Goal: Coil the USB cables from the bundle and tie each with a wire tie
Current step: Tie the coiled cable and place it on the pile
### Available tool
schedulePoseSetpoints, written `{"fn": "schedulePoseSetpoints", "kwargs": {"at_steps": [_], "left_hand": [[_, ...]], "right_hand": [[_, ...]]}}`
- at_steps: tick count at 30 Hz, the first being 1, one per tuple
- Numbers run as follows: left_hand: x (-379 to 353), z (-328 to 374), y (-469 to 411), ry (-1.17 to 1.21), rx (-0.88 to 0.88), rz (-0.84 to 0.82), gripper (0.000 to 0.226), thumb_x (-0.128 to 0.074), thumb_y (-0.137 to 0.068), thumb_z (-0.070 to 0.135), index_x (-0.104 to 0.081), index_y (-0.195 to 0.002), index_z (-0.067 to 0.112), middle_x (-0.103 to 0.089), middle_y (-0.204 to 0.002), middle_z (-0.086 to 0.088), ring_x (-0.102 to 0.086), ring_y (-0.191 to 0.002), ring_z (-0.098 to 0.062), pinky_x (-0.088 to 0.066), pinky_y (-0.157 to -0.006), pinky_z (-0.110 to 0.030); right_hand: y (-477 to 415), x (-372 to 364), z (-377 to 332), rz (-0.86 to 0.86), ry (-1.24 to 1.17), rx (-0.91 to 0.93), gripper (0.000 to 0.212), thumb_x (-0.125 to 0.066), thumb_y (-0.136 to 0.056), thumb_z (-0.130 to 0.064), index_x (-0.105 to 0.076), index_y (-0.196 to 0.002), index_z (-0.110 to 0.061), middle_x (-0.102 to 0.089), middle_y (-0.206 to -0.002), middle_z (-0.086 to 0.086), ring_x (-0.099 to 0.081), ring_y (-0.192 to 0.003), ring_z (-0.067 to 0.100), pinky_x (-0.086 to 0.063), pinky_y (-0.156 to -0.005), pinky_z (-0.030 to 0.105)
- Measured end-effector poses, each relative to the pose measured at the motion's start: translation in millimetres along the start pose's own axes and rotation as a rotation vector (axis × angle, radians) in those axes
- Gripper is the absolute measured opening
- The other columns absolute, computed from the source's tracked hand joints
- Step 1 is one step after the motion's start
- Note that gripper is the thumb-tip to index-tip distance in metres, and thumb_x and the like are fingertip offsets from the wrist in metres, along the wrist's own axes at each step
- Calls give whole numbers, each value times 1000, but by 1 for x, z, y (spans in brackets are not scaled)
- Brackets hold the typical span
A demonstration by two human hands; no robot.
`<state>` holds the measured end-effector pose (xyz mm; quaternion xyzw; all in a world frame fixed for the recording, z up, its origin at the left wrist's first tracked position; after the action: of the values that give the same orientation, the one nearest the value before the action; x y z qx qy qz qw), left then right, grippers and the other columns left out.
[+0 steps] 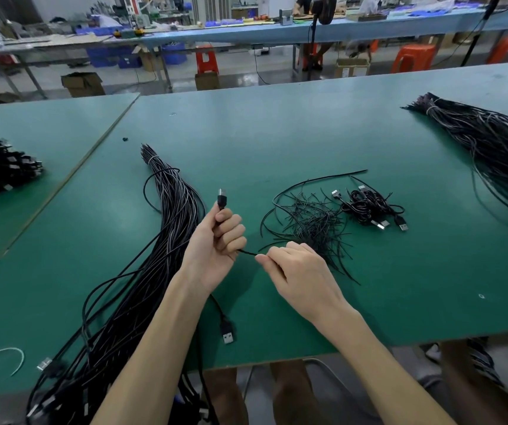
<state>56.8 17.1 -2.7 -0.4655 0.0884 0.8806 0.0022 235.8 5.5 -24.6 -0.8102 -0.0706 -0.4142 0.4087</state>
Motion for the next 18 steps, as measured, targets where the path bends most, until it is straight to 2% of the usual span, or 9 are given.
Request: {"fn": "schedulePoseSetpoints", "kwargs": {"at_steps": [5, 10, 15, 18], "left_hand": [[-1, -3, -1, -69, -136, 68, 39, -46, -105, 44, -49, -79, 16, -20, -69, 7, -20, -53, -8, -29, -45, -22], [-1, -3, 0, -55, -114, 19, 32, -48, -107, 37, -56, -90, 12, -20, -72, 7, -22, -54, -8, -32, -47, -22], [-2, -3, 3, 44, -53, -57, 36, -46, -109, 35, -60, -82, 15, -21, -62, 9, -22, -48, -9, -30, -46, -24], [-3, -2, 5, -10, -71, -112, 40, -49, -108, 37, -54, -72, 19, -27, -53, 9, -27, -45, -9, -36, -51, -22]], "right_hand": [[0, -1, 1, 10, 10, -48, 38, -57, -105, -31, -40, -71, -23, -34, -63, -16, -32, -63, 12, -45, -70, 31], [0, 0, 1, 14, 28, -59, 40, -59, -104, -29, -37, -71, -24, -33, -63, -16, -32, -63, 12, -43, -70, 30], [1, 0, 3, -5, 18, -73, 40, -57, -105, -29, -37, -72, -24, -33, -62, -16, -32, -62, 13, -44, -70, 32], [0, 1, 1, -21, 9, -71, 40, -55, -106, -29, -36, -72, -24, -24, -60, -19, -32, -62, 14, -45, -69, 33]]}}
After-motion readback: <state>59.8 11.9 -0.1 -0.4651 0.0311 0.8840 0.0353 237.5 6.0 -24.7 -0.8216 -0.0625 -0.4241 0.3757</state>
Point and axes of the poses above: each hand's wrist, its own y-axis away from the middle knuckle, its own x-axis out of the back of the hand, z = x × y, the point moved 1 cm from there along -y, towards the middle knuckle
